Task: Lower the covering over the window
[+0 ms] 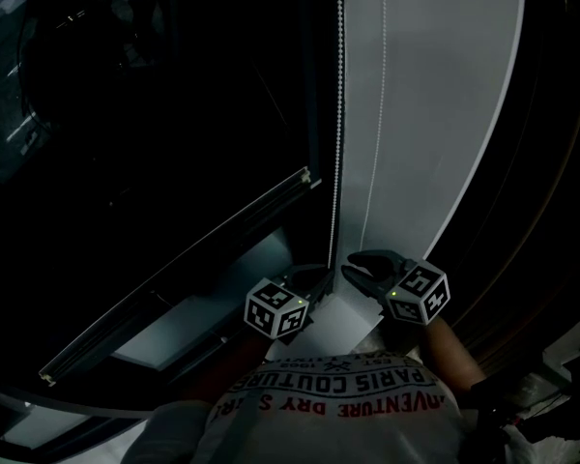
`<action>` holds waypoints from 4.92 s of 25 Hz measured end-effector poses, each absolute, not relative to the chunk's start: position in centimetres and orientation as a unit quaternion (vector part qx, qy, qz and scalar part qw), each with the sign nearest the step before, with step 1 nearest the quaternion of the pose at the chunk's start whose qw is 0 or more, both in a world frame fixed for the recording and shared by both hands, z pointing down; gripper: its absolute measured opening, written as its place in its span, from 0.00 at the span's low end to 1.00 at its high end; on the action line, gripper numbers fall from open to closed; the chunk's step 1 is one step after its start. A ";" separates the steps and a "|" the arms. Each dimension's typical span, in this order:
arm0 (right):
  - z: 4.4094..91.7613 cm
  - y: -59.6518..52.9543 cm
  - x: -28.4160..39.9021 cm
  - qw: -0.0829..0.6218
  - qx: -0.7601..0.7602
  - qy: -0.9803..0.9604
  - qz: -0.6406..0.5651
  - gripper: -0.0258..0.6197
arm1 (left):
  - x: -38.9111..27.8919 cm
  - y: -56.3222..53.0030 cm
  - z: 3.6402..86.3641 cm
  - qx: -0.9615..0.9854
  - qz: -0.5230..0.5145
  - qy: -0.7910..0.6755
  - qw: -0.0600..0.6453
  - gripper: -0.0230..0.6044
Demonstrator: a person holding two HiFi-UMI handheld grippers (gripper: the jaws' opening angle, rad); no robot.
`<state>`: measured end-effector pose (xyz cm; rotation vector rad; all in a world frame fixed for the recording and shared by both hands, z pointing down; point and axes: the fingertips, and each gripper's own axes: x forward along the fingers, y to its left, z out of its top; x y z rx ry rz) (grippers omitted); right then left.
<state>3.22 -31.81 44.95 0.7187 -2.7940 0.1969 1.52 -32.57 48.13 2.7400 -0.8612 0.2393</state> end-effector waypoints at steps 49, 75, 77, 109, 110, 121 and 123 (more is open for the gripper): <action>46.8 -32.1 0.4 0.109 0.242 -0.960 0.089 0.05 | 1.6 -30.2 57.1 0.932 0.117 -0.292 0.177 0.05; 47.7 -32.4 0.2 0.099 0.244 -0.959 0.102 0.05 | 1.5 -34.3 33.0 0.958 -0.035 -0.284 0.031 0.20; 47.7 -32.4 0.2 0.098 0.243 -0.960 0.102 0.05 | 1.7 -34.3 31.8 0.955 -0.046 -0.293 0.027 0.20; 53.8 -31.0 0.4 0.130 0.252 -0.944 0.167 0.05 | 2.8 -33.8 37.1 0.955 0.030 -0.289 0.067 0.07; 54.3 -30.9 0.6 0.133 0.253 -0.943 0.172 0.05 | 2.8 -33.7 37.5 0.954 0.033 -0.289 0.070 0.07; 60.7 -30.1 1.4 0.209 0.261 -0.921 0.199 0.05 | 2.9 -33.5 44.5 0.945 0.088 -0.298 0.098 0.07; 62.5 -29.7 1.7 0.231 0.263 -0.915 0.201 0.05 | 2.9 -33.3 46.5 0.943 0.101 -0.297 0.112 0.07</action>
